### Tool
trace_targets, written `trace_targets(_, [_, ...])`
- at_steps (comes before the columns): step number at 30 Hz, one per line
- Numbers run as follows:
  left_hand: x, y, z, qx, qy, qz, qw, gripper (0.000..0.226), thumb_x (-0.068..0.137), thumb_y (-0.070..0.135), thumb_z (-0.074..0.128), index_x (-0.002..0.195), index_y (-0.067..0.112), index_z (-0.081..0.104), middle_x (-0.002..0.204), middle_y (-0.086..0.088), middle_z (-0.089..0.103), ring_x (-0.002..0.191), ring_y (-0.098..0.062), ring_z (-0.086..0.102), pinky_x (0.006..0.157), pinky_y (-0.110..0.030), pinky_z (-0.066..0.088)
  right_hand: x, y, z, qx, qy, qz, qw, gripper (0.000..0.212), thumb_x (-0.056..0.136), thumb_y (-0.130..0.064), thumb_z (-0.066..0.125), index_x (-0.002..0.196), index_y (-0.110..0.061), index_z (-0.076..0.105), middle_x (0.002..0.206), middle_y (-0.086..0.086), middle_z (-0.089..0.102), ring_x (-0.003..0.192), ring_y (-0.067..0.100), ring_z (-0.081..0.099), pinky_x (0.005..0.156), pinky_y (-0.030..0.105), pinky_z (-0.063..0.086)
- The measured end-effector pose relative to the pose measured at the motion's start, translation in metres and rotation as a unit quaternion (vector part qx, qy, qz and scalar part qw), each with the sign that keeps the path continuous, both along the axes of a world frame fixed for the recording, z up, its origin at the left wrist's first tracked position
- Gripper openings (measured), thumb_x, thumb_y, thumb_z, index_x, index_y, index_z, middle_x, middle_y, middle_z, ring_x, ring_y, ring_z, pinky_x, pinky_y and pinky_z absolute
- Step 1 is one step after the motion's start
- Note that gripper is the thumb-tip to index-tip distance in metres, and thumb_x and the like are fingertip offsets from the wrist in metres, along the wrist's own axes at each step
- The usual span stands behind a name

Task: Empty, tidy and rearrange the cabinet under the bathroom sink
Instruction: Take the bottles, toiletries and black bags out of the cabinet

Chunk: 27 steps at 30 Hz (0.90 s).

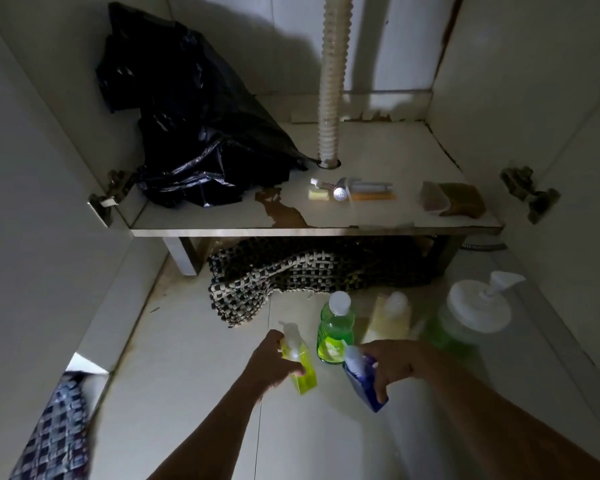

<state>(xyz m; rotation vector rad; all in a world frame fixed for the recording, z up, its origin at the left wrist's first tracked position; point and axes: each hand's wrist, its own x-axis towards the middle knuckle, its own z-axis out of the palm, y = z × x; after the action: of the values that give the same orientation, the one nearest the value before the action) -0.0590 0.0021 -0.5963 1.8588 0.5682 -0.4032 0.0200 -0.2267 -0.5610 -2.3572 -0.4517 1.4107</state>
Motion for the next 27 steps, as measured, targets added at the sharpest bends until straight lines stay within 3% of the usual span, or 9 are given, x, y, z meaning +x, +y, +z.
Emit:
trace_targets(3, [-0.002, -0.011, -0.008, 0.021, -0.016, -0.008, 1.000, 0.067, 0.046, 0.023, 0.080, 0.106, 0.017, 0.049, 0.108, -0.002, 0.060, 0.105, -0.025, 0.059, 0.090, -0.043, 0.050, -0.009, -0.015, -0.031, 0.036, -0.050, -0.090, 0.994, 0.079, 0.057, -0.001, 0.080, 0.128, -0.020, 0.049, 0.124, 0.002, 0.059, 0.114, 0.023, 0.056, 0.097, 0.036, 0.048])
trace_targets(8, [-0.003, -0.030, -0.018, 0.073, -0.049, -0.027, 0.996, 0.063, 0.064, 0.015, 0.082, 0.114, 0.016, 0.044, 0.109, -0.003, 0.059, 0.101, -0.024, 0.058, 0.076, -0.028, 0.047, -0.010, -0.018, -0.054, 0.078, -0.103, -0.146, 0.981, 0.053, 0.058, -0.006, 0.080, 0.084, -0.044, 0.054, 0.091, -0.009, 0.057, 0.093, 0.016, 0.057, 0.077, 0.021, 0.044])
trace_targets(11, [-0.003, -0.044, -0.022, 0.093, -0.072, -0.032, 0.993, 0.059, 0.066, 0.015, 0.081, 0.112, 0.013, 0.043, 0.102, -0.003, 0.060, 0.083, -0.019, 0.055, 0.053, -0.008, 0.039, -0.008, -0.014, -0.062, 0.081, -0.151, -0.178, 0.969, 0.043, 0.063, -0.006, 0.077, 0.099, -0.024, 0.062, 0.087, -0.006, 0.064, 0.082, 0.012, 0.060, 0.063, 0.011, 0.039])
trace_targets(13, [0.000, -0.052, -0.020, 0.092, -0.083, -0.022, 0.992, 0.056, 0.067, 0.014, 0.080, 0.107, 0.012, 0.041, 0.093, -0.001, 0.056, 0.070, -0.013, 0.049, 0.047, -0.007, 0.038, -0.007, -0.010, -0.063, 0.094, -0.176, -0.195, 0.960, 0.047, 0.067, -0.005, 0.075, 0.110, -0.015, 0.061, 0.090, -0.003, 0.064, 0.083, 0.014, 0.059, 0.062, 0.013, 0.039])
trace_targets(15, [0.005, -0.060, -0.020, 0.091, -0.093, -0.008, 0.991, 0.053, 0.068, 0.012, 0.079, 0.103, 0.011, 0.039, 0.087, 0.001, 0.051, 0.065, -0.008, 0.046, 0.047, -0.006, 0.039, -0.007, -0.006, -0.065, 0.102, -0.204, -0.204, 0.952, 0.046, 0.069, -0.006, 0.075, 0.112, -0.012, 0.061, 0.091, -0.002, 0.062, 0.085, 0.014, 0.058, 0.064, 0.013, 0.038])
trace_targets(19, [0.017, -0.071, -0.024, 0.098, -0.125, 0.029, 0.987, 0.050, 0.068, 0.009, 0.077, 0.099, 0.012, 0.038, 0.088, -0.001, 0.053, 0.074, -0.020, 0.053, 0.052, -0.011, 0.040, -0.008, 0.005, -0.076, 0.092, -0.241, -0.207, 0.944, 0.045, 0.070, -0.013, 0.077, 0.111, -0.012, 0.061, 0.104, 0.005, 0.069, 0.098, 0.022, 0.064, 0.082, 0.023, 0.048])
trace_targets(23, [0.022, -0.073, -0.025, 0.104, -0.130, 0.028, 0.986, 0.055, 0.066, 0.009, 0.080, 0.101, 0.012, 0.038, 0.093, -0.003, 0.054, 0.078, -0.020, 0.052, 0.054, -0.011, 0.038, -0.005, 0.013, -0.073, 0.047, -0.255, -0.182, 0.949, 0.038, 0.078, -0.018, 0.072, 0.113, -0.012, 0.061, 0.110, 0.006, 0.067, 0.104, 0.023, 0.063, 0.089, 0.028, 0.048])
trace_targets(25, [0.022, -0.067, -0.027, 0.130, -0.116, -0.009, 0.985, 0.064, 0.064, 0.014, 0.083, 0.108, 0.012, 0.037, 0.100, -0.003, 0.053, 0.084, -0.019, 0.051, 0.060, -0.013, 0.038, -0.003, 0.014, -0.064, -0.006, -0.223, -0.141, 0.965, 0.040, 0.079, -0.015, 0.070, 0.117, -0.010, 0.059, 0.116, 0.008, 0.064, 0.107, 0.024, 0.062, 0.086, 0.024, 0.047])
trace_targets(27, [0.024, -0.056, -0.027, 0.166, -0.082, -0.070, 0.980, 0.079, 0.064, 0.018, 0.084, 0.125, 0.009, 0.035, 0.118, -0.007, 0.052, 0.100, -0.020, 0.050, 0.077, -0.018, 0.039, 0.001, 0.011, -0.049, -0.064, -0.180, -0.096, 0.977, 0.043, 0.076, -0.012, 0.070, 0.117, -0.008, 0.058, 0.116, 0.008, 0.063, 0.107, 0.023, 0.062, 0.077, 0.022, 0.045])
